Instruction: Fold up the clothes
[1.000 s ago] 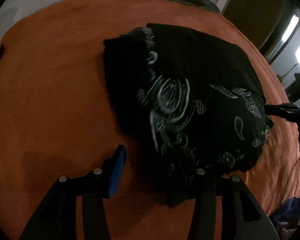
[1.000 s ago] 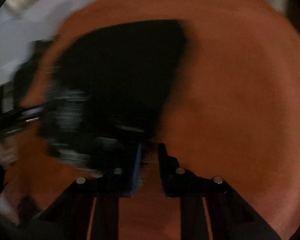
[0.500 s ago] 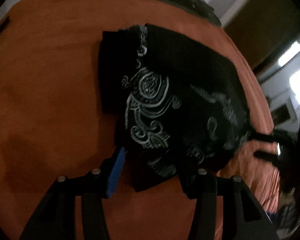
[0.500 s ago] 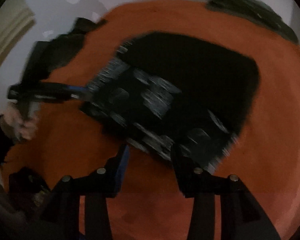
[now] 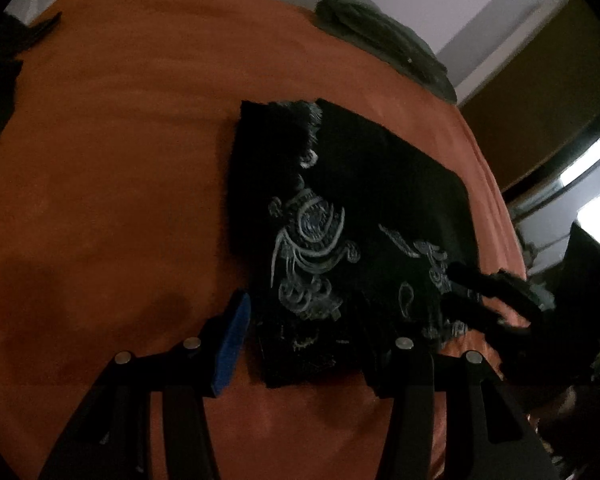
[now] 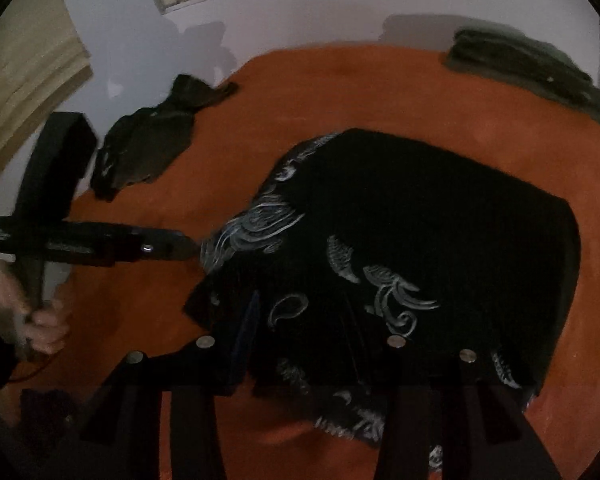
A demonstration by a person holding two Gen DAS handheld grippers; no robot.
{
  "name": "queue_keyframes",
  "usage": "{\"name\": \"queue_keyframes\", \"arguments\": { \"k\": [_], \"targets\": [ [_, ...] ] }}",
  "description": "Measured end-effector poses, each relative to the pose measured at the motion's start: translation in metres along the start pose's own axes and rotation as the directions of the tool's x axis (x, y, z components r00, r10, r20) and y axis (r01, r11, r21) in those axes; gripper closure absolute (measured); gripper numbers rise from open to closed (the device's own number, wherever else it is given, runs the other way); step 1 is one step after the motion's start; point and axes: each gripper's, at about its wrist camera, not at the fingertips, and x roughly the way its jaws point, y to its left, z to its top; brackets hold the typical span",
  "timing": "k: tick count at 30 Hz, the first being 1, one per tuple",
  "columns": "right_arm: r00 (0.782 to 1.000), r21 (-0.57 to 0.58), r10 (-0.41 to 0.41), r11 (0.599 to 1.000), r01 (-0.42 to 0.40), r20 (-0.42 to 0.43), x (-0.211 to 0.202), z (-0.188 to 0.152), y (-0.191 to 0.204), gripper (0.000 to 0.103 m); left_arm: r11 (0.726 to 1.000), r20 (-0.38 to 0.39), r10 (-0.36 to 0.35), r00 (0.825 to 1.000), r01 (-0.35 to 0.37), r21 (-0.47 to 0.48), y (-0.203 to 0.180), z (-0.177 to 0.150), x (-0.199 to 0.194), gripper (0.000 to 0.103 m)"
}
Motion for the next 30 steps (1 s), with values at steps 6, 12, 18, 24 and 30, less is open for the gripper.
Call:
{"name": "queue_keyframes", "arguments": {
  "k": [6,12,18,24,30],
  "targets": [
    [0.986,-0.011,-0.093,0.996,0.092,-0.137,0.047,-0.026,-0.010,0.062,0.999,0.004,0.009,1.000,-0.009,0.040,-0.011,0.010,0.011,0.051],
    [0.986,-0.007,-0.106,0.994,0.106,-0.128,0.049,-0.031,-0.009,0.062,0.990,0.035,0.021,0.999,-0.025,0.136,-0.039,0.016,0.018,0.051],
    [0.983,0.049,-0.112,0.992,0.120,-0.149,0.037,-0.032,-0.007,0.062,0.965,0.035,0.082,0.996,-0.088,0.248,-0.052,0.008,0.048,0.048],
    [0.986,0.118,-0.091,0.987,0.108,-0.139,0.020,-0.029,-0.001,0.063,0.960,0.023,0.097,0.995,-0.099,0.260,-0.036,-0.005,0.066,0.047],
    [0.986,0.045,-0.160,0.986,0.162,-0.054,0.012,-0.002,0.010,0.063,0.969,0.010,0.089,0.996,-0.089,0.231,-0.032,-0.004,0.066,0.047]
  ]
}}
